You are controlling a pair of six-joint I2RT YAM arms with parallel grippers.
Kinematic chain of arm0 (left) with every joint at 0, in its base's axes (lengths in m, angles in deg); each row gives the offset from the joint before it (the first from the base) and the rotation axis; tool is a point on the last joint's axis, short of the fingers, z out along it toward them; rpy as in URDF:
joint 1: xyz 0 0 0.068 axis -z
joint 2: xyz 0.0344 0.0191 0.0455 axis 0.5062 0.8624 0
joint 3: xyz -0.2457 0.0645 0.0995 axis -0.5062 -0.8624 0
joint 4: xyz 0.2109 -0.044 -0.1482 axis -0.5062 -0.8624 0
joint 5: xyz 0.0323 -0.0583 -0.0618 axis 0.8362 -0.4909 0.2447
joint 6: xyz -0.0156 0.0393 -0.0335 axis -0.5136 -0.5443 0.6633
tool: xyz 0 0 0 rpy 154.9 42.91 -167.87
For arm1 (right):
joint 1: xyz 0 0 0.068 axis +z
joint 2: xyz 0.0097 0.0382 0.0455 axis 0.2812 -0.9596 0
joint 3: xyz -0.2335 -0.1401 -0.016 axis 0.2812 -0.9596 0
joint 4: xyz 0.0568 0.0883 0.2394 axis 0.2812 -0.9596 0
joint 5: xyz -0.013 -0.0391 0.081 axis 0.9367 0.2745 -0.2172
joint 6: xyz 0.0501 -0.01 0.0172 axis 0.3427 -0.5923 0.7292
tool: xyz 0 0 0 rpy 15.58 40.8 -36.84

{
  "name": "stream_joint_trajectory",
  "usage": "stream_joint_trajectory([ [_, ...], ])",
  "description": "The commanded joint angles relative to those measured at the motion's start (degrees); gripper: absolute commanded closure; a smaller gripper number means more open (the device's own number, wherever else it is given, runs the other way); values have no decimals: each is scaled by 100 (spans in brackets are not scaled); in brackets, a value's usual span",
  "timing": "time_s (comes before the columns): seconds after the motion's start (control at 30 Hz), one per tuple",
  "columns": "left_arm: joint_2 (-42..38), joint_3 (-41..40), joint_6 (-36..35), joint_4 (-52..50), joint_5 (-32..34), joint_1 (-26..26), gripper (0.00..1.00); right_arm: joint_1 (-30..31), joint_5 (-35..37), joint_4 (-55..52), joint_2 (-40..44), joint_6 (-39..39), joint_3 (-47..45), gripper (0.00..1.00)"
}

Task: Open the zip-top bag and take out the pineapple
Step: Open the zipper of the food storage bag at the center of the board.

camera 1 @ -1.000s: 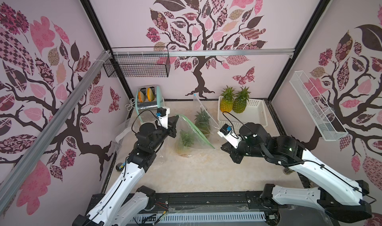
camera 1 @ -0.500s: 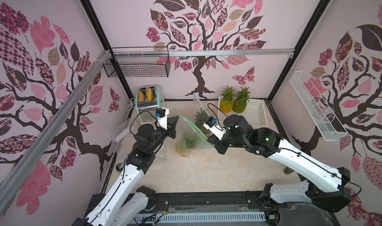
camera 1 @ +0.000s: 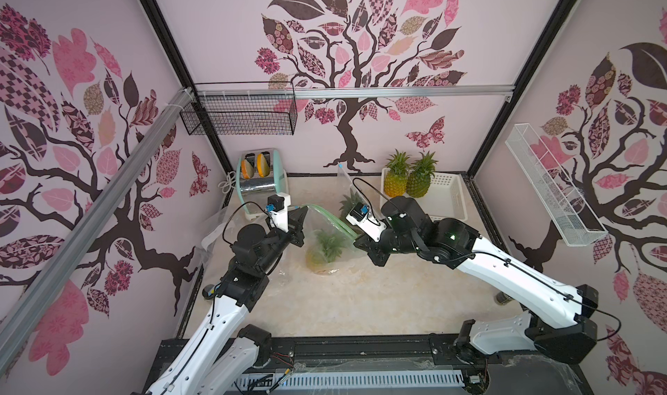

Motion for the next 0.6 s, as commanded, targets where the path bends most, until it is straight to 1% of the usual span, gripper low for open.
stream_joint_trajectory([
  [0.0, -102, -73, -92, 29, 280, -45, 100, -29, -280, -34, 37, 179, -157, 96],
  [0.27, -10, -59, -109, 67, 442, -189, 100, 37, -633, 465, 592, 839, -1380, 95],
  [0.43, 15, -30, -52, 127, 442, -234, 100, 66, -289, 767, 762, 1169, -2297, 93],
  [0.57, -12, -21, -30, 74, 423, -238, 100, 65, -140, 1434, 761, 1417, -3209, 92],
])
